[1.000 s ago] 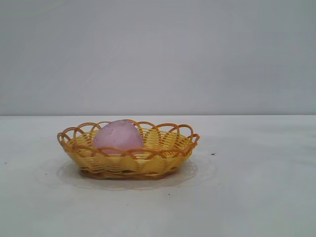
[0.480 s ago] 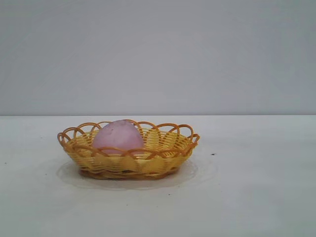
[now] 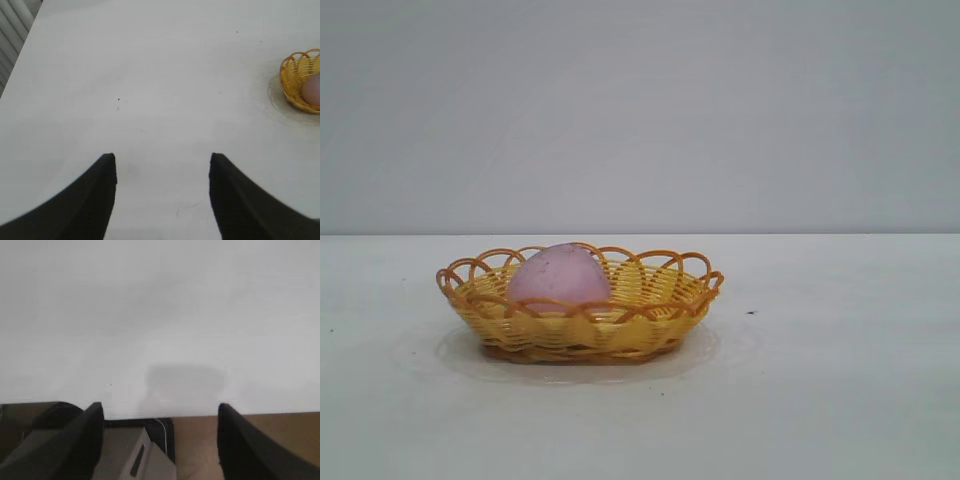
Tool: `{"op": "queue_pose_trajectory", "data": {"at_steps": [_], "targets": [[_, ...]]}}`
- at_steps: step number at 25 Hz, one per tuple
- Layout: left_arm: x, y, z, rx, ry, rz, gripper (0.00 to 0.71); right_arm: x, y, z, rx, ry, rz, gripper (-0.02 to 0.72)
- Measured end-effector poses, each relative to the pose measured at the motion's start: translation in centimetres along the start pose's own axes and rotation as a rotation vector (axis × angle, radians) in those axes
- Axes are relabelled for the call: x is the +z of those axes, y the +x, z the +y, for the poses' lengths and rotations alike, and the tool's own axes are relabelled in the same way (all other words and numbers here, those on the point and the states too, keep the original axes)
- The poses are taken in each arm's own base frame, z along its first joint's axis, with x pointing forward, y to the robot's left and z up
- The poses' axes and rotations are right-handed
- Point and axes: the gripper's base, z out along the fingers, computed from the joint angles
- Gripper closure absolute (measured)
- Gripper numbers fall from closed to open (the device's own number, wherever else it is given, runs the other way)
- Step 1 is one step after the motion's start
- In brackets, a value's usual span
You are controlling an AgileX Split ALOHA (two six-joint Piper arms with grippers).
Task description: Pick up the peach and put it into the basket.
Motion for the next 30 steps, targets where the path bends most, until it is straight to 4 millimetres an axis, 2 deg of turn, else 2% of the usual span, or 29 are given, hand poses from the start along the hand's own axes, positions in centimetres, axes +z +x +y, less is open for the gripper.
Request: {"op": "queue_pose_trajectory", "data": {"at_steps": [1, 2, 6, 30], "targets": [[0.0, 0.0, 0.0, 0.0, 0.0, 0.0, 0.308, -0.4, 0.3, 0.0, 0.005, 0.017, -0.033, 0.285], [0.0, 0.0, 0.0, 0.002, 0.0, 0.0, 0.308, -0.9, 0.7, 0.0, 0.003, 0.032, -0.074, 0.343], [0.0, 0.0, 0.0, 0.002, 0.0, 0.0, 0.308, -2.1, 1.9, 0.2, -0.011, 0.051, -0.183, 0.343], [0.0, 0.0, 0.0, 0.002, 0.0, 0.0, 0.308, -2.2, 2.0, 0.2, -0.027, 0.049, -0.187, 0.343]]}}
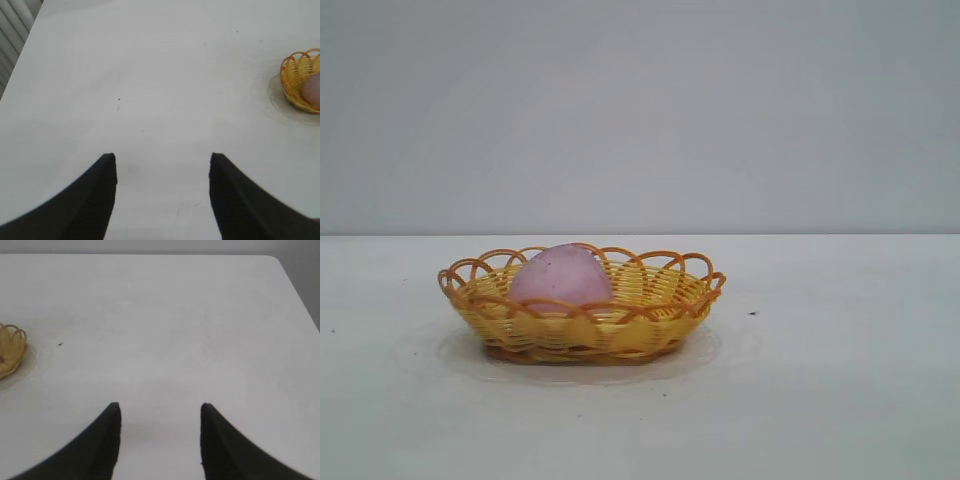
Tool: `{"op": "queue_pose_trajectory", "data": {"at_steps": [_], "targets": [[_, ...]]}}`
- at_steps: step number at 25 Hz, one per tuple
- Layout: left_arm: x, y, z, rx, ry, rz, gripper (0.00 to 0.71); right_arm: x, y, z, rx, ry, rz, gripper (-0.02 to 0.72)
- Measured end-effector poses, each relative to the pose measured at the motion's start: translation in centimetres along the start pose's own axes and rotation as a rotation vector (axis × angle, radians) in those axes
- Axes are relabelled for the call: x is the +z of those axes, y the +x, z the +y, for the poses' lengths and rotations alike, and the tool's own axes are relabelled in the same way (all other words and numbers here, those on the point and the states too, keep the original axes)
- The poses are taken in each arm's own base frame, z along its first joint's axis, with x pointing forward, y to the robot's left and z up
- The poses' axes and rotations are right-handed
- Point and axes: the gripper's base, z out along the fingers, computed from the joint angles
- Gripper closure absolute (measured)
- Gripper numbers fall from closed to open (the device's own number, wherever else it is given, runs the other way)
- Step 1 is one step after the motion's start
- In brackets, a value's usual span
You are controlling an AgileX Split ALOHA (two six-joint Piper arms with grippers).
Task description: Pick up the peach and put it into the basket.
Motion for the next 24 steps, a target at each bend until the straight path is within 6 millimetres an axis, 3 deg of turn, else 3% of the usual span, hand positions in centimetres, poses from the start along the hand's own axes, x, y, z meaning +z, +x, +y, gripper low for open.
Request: {"op": "queue_pose_trajectory", "data": {"at_steps": [2, 10, 12, 24], "targets": [[0.0, 0.0, 0.0, 0.002, 0.0, 0.0, 0.308, 0.0, 0.0, 0.0, 0.0, 0.0, 0.0, 0.403], [0.0, 0.0, 0.0, 0.002, 0.0, 0.0, 0.308, 0.0, 0.0, 0.0, 0.0, 0.0, 0.0, 0.397], [0.0, 0.0, 0.0, 0.002, 0.0, 0.0, 0.308, 0.0, 0.0, 0.0, 0.0, 0.0, 0.0, 0.456], [0.0, 0.0, 0.0, 0.002, 0.0, 0.0, 0.308, 0.0, 0.0, 0.0, 0.0, 0.0, 0.0, 0.448]]}}
